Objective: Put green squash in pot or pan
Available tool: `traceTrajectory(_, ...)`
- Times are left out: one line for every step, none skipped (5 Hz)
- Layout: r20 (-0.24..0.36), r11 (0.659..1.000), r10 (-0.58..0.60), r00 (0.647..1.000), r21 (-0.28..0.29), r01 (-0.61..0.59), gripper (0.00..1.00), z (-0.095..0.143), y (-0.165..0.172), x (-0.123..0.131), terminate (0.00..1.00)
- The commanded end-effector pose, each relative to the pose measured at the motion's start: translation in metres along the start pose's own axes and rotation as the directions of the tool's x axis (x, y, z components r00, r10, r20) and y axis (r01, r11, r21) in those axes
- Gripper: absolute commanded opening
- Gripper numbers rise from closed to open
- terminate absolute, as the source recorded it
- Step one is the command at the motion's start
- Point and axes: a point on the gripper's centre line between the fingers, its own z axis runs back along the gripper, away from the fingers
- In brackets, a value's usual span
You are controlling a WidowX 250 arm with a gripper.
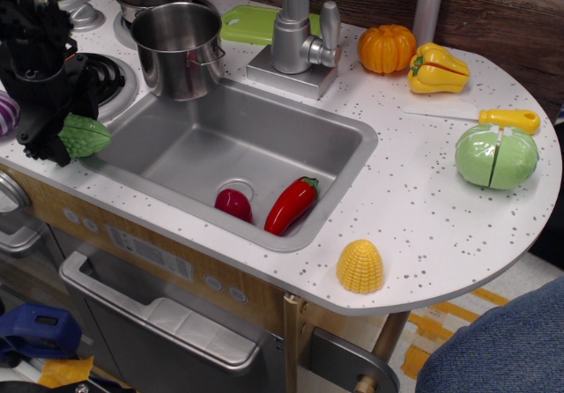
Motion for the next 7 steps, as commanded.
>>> traceTrajectory(-0.03,0.998,0.04,0.999,-0.046,-0.041,1.0,0.002,-0.002,0.012,0.0)
traceTrajectory(-0.035,0.999,-0.003,0.999,-0.037,0.002,0.0,0.007,-0.003,0.013,0.0)
traceTrajectory(0.032,0.987,-0.158,0.987,-0.012,0.158,0.0,0.031,-0.019,0.014,0.0)
traceTrajectory(0.195,0.937,-0.346,0.918,0.025,0.348,0.0,0.07,-0.044,0.014,0.0)
traceTrajectory(0.382,0.884,-0.434,0.816,0.004,0.468,0.0,0.074,-0.066,0.008,0.0)
traceTrajectory(0.518,0.814,-0.485,0.705,-0.029,0.581,0.0,0.071,-0.087,-0.004,0.0)
traceTrajectory(0.573,0.733,-0.53,0.625,-0.061,0.677,0.0,0.065,-0.108,-0.005,0.0)
